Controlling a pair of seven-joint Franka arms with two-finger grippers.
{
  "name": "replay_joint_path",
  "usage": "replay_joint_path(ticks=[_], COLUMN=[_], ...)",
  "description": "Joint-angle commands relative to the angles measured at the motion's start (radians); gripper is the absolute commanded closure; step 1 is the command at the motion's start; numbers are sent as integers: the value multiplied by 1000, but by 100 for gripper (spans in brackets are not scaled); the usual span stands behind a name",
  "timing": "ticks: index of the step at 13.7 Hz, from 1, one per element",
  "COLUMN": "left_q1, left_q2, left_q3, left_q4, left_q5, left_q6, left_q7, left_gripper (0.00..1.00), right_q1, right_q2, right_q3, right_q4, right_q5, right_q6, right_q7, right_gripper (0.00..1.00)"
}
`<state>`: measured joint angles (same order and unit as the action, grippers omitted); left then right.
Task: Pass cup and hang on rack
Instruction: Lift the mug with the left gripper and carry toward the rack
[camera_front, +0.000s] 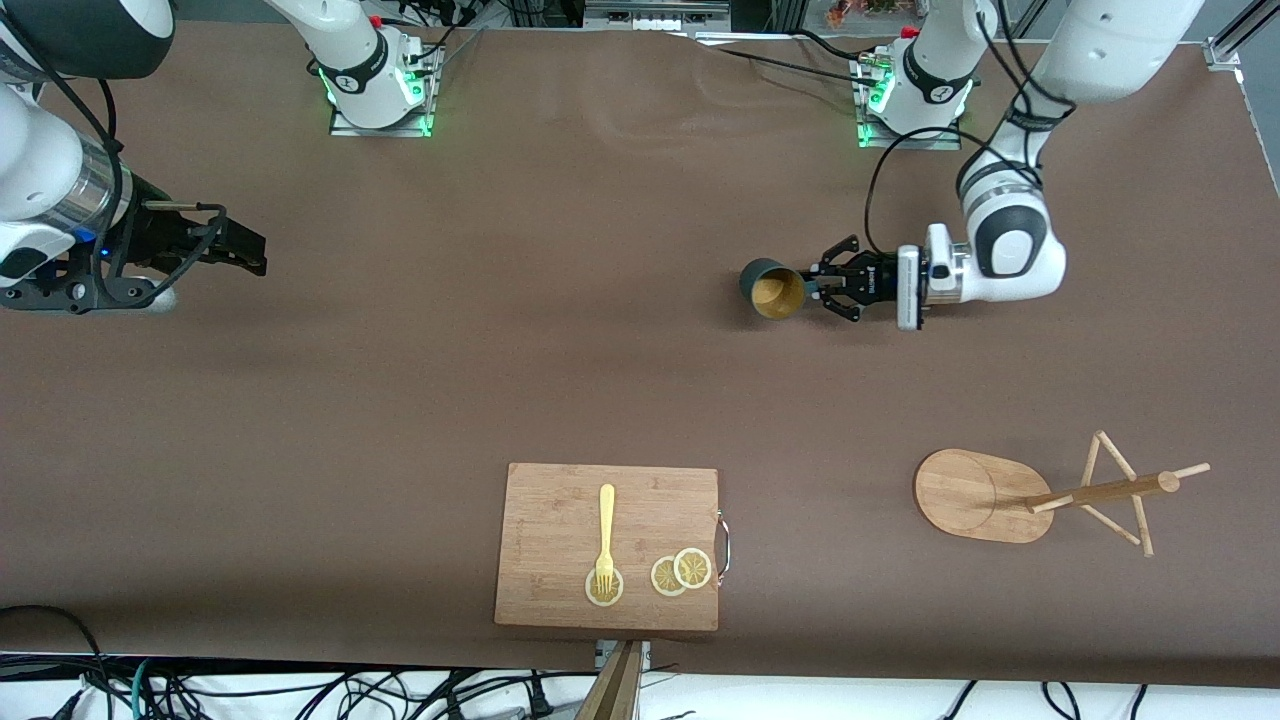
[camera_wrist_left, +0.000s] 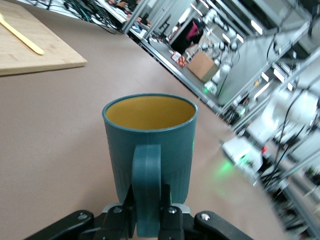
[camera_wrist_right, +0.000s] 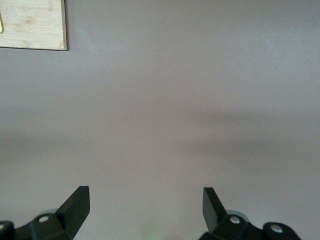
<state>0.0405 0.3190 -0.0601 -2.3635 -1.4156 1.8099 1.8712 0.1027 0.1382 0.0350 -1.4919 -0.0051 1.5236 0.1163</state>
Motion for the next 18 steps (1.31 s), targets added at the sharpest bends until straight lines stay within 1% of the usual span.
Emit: replay_joint_path(ticks=[1,2,4,7,9,10,13,14,15,18], left_q1=[19,19,21,21,47,73,140,156,165,191], left_q2=[-116,-144,-161,-158,-124,-98,-81,-57,-19,63], left_q3=[52,83,162,293,353,356,356,356,358,358], left_q4=[18,41,110,196,230,249,253,254,268,349], left_q5=[93,130,182,187,167,155,58,16,-30,-87], left_q6=[-98,-124,-231,-372,-444,-483,-488,-486,-486,-483], left_q7=[-293,-388,-551,-797,-926,-993,-1234,-1311,-1345,-1356], left_gripper=[100,100,100,100,100,100,100,100,100,100], right_q1=[-14,-14,-14,-14,-14,-15,-15,-14,-15,-15], right_q2=[-6,-8,-6,-6,-6,-6,-6,-6,-6,-6], right_q3=[9,9,9,9,9,8,8,8,8,6], right_q4=[4,4,4,4,4,2,2,1,1,-5], right_q5=[16,16,16,16,16,16,16,14,13,10], right_q6=[-10,-10,-10,-10,-10,-11,6,27,39,73], right_q7=[9,9,9,9,9,9,6,6,3,-65], right_gripper=[0,0,0,0,0,0,0,0,0,0])
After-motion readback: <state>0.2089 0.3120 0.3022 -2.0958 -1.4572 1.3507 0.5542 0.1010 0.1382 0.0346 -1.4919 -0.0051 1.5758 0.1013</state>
